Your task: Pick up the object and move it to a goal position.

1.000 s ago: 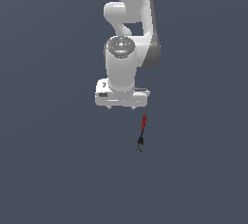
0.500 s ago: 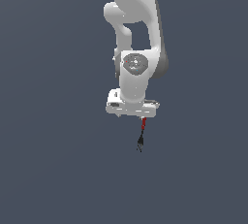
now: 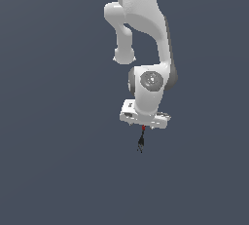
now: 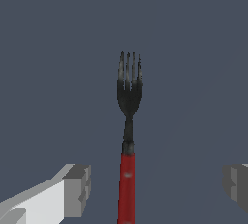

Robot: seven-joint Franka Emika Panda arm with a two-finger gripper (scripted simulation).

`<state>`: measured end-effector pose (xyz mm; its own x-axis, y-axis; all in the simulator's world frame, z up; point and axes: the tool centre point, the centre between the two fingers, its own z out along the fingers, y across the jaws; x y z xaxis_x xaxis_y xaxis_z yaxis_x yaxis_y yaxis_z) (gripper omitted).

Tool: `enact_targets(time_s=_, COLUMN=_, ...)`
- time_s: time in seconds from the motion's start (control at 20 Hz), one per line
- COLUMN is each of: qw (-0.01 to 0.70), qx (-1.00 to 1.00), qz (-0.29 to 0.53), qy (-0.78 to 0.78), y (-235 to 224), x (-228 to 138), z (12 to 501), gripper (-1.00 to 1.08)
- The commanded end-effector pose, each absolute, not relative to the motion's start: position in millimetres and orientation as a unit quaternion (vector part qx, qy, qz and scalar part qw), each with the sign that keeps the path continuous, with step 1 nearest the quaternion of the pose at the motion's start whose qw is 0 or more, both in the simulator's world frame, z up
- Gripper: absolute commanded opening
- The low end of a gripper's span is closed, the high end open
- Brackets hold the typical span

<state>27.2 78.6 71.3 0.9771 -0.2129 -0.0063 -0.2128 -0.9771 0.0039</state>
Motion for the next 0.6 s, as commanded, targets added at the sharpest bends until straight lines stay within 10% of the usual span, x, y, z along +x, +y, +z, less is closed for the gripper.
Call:
enact_targets(time_s=0.0, qw=0.001, qx=0.993, qz=-0.001, qy=-0.116, y=86, x=29, z=64, gripper=1.0)
enact_targets(time_s=0.55, qw=0.0, qx=0.993, qz=-0.001, qy=-0.121, y=93, x=30, z=51, gripper=1.0)
